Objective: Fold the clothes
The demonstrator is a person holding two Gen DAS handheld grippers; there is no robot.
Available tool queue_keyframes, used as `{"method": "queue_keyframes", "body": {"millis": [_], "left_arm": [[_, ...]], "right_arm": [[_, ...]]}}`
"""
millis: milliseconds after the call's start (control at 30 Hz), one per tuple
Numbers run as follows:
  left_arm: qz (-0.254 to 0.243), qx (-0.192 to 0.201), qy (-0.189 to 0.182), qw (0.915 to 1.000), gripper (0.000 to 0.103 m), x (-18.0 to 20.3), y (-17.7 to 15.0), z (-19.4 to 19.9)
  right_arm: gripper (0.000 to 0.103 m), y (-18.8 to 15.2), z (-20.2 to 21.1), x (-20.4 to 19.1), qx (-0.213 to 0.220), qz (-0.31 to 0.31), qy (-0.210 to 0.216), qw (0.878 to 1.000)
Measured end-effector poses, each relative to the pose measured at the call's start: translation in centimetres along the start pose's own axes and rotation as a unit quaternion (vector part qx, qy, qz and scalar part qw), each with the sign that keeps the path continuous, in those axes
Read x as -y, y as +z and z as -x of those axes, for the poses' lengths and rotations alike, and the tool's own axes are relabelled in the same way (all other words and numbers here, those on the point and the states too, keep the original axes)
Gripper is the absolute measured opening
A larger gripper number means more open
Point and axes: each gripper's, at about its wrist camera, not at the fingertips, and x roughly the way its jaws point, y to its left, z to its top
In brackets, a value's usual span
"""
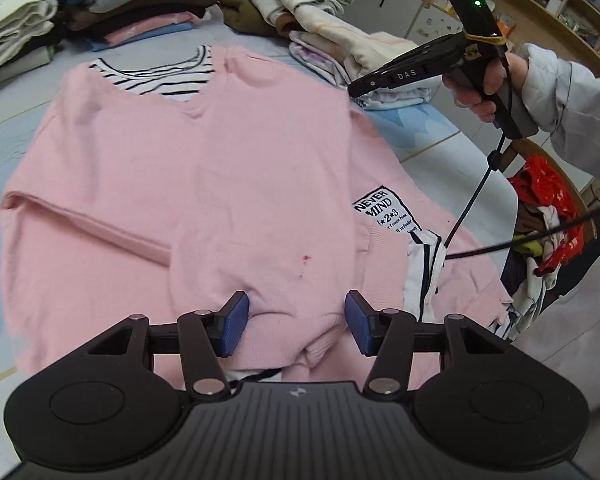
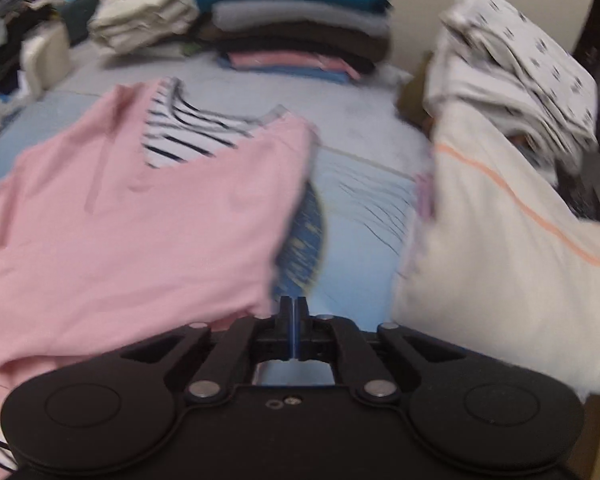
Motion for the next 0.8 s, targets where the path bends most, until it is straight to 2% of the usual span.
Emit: {"method": "queue_keyframes", "body": {"millis": [33,167,300,433,567,700,800], "left_arm": [[0.003,-0.001,0.0,1.0,0.056,0.0,0.0,-0.2],[0.019,-0.004,0.002,0.9998,0.056,-0.4,0.1,-0.1],[0.028,-0.003,0.008,0.9996,0.056,-0.2,0.0,0.2],[0.045,0.0,0.011,0.9989,0.056,-0.4,-0.4,0.2],[0.054,0.004,0.013,0.9984,0.056,-0.5,-0.6,0.2],[0.052,0.002,0.011,0.9986,0.057,-0.5,-0.2,0.5],[0.026,0.024,0.026,0.999,0.057,-1.8,2.0,2.1]], "right_arm": [[0.103,-0.3,-0.5,0.6,-0.013,-0.006,-0.002,1.0],[0.103,0.6,0.8,1.1,0.009,-0.008,0.014,1.0],[0.103,3.9,0.9,0.1,0.033,-0.003,0.05,0.998],[0.103,5.2,-2.1,-2.6,0.012,0.035,0.071,0.997],[0.103,4.8,-5.2,-3.2,-0.015,0.04,0.06,0.997],[0.103,5.0,-5.4,-2.1,-0.023,0.023,0.069,0.997],[0.103,6.5,-4.2,-1.6,0.003,0.022,0.073,0.997]]}}
